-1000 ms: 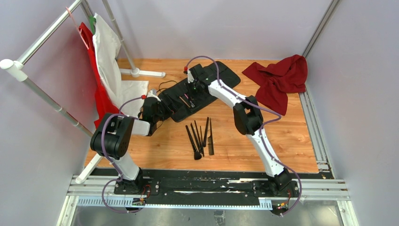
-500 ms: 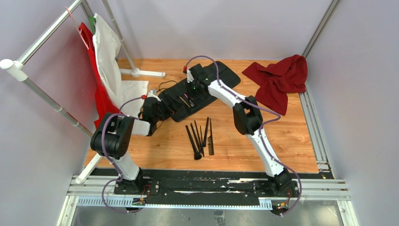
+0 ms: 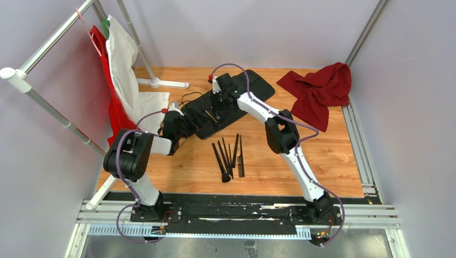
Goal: Organize the makeup
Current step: Place the makeup brush in the cosmetics bag.
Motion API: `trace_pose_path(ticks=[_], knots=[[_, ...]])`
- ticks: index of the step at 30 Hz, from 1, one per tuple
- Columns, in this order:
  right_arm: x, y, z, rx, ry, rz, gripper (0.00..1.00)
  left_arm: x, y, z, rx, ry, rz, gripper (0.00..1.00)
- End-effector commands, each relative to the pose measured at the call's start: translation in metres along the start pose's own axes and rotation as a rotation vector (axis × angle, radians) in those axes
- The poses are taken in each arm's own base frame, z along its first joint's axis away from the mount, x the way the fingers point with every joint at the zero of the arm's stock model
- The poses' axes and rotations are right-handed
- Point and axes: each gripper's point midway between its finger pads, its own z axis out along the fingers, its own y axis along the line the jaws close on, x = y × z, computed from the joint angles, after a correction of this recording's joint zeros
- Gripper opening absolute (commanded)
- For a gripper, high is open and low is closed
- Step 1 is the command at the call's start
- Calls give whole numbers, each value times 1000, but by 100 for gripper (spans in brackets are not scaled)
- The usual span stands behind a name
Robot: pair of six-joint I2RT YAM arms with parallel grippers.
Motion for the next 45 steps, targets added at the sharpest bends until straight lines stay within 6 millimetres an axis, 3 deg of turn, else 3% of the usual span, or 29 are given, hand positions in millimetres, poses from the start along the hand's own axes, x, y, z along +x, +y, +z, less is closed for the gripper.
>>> trace_pose_path(ticks=[1, 8, 25, 33, 35, 37, 45], knots=[[8, -7, 7, -3, 11, -6, 24, 20, 14, 1, -40, 66, -10, 98], [-3, -9, -7, 27, -21, -26, 45, 19, 14, 0, -40, 66, -9, 98], [-27, -42, -69, 227, -106, -75, 54, 16, 10, -4, -36, 60, 3, 98], [-39, -54, -114, 296, -181, -65, 66, 16, 9, -3, -33, 64, 9, 98], [-40, -57, -129, 330, -217, -77, 74, 16, 9, -3, -32, 65, 9, 98], [-42, -60, -140, 336, -260, -82, 90, 16, 8, -3, -30, 64, 11, 98], [-33, -81, -144, 393, -207, -91, 91, 16, 6, -2, -21, 69, 18, 98]])
